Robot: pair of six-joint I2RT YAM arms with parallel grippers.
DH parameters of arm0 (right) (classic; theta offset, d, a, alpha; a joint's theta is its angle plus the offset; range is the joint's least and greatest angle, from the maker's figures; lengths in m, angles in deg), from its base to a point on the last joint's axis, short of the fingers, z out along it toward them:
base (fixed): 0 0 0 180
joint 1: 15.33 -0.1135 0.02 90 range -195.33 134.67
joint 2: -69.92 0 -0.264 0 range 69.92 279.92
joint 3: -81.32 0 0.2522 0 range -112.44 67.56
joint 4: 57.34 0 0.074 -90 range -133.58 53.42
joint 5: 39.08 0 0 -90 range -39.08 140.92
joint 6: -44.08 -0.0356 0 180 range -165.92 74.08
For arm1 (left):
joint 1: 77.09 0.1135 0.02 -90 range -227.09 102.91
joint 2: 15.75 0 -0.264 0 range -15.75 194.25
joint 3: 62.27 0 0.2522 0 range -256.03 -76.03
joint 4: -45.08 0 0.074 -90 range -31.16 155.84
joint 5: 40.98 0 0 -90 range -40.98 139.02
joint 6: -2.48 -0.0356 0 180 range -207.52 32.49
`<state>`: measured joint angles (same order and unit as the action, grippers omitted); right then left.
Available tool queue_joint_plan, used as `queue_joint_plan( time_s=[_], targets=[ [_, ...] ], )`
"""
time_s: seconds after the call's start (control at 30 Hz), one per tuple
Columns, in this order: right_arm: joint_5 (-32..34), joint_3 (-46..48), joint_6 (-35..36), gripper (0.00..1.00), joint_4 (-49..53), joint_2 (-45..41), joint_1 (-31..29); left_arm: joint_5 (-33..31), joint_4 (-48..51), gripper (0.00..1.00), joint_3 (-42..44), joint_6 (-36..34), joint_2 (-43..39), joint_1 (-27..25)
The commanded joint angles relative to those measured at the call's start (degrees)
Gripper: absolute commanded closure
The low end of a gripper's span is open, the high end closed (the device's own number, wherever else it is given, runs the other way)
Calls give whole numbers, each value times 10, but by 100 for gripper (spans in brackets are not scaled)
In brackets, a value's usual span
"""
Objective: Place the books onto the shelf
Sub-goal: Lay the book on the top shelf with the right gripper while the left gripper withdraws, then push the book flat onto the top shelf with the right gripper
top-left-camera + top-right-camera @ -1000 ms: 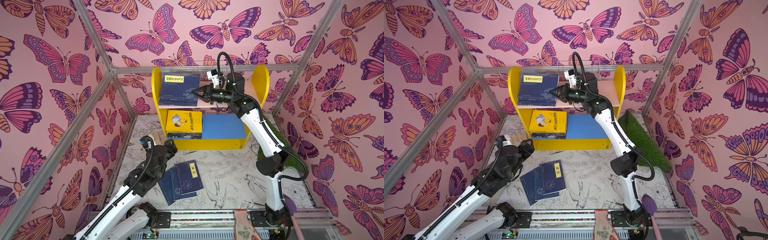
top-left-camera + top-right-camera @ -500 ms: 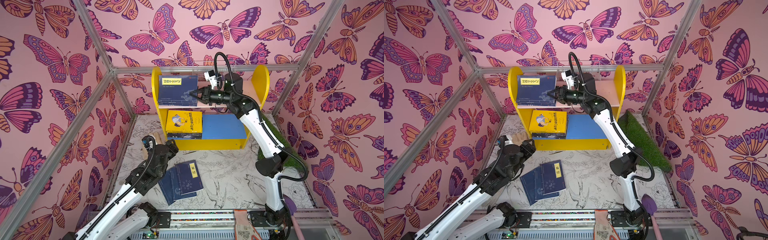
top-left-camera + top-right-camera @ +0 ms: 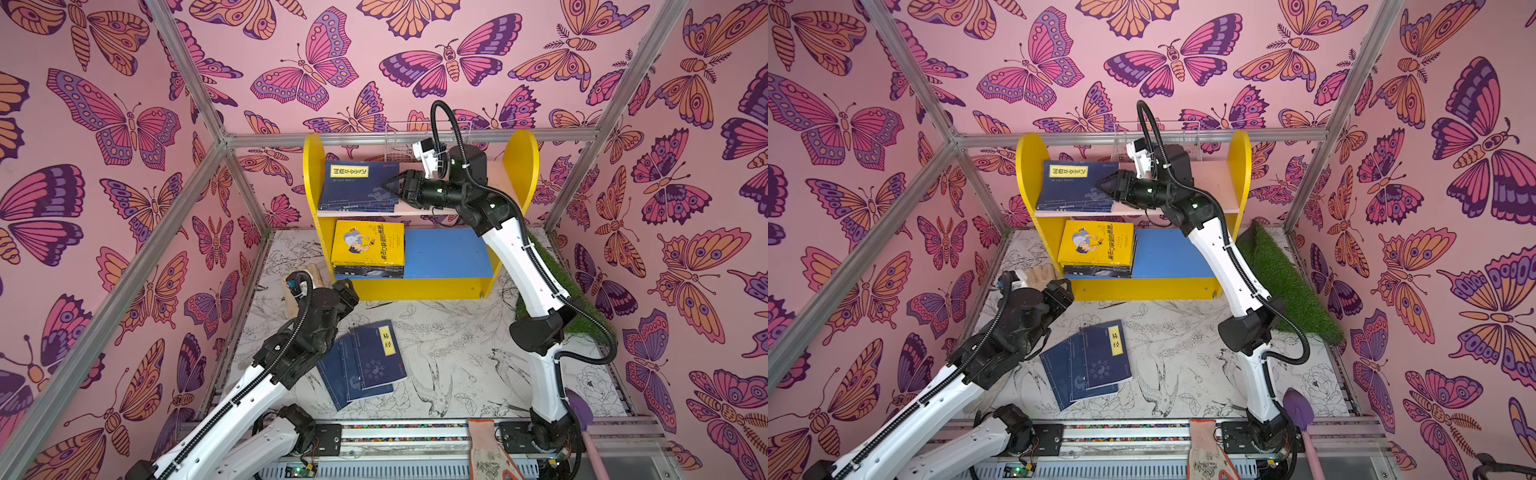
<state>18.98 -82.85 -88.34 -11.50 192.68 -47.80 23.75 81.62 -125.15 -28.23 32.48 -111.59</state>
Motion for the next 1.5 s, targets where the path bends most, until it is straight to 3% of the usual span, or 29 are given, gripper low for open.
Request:
queue_joint_plan(
  time_s=[0.0,0.4,0.6,0.77,0.97,1.2,1.47],
  targets=[
    [60,-17,50,40,70,-2,-4,5,10,23,0,6,3,2],
    [172,-31,143,42,136,16,-36,18,1,23,2,17,13,3],
    [309,-32,216,41,172,17,-65,19,-1,24,10,25,8,2],
    [382,-32,241,38,184,17,-77,19,-2,23,15,29,5,3],
    [389,-22,261,32,176,-8,-79,27,-4,24,22,36,7,3],
    [377,63,271,32,110,-98,-76,28,-5,24,27,39,6,3],
    [441,53,308,34,199,-104,-60,28,-4,24,36,40,-2,3]
  ],
)
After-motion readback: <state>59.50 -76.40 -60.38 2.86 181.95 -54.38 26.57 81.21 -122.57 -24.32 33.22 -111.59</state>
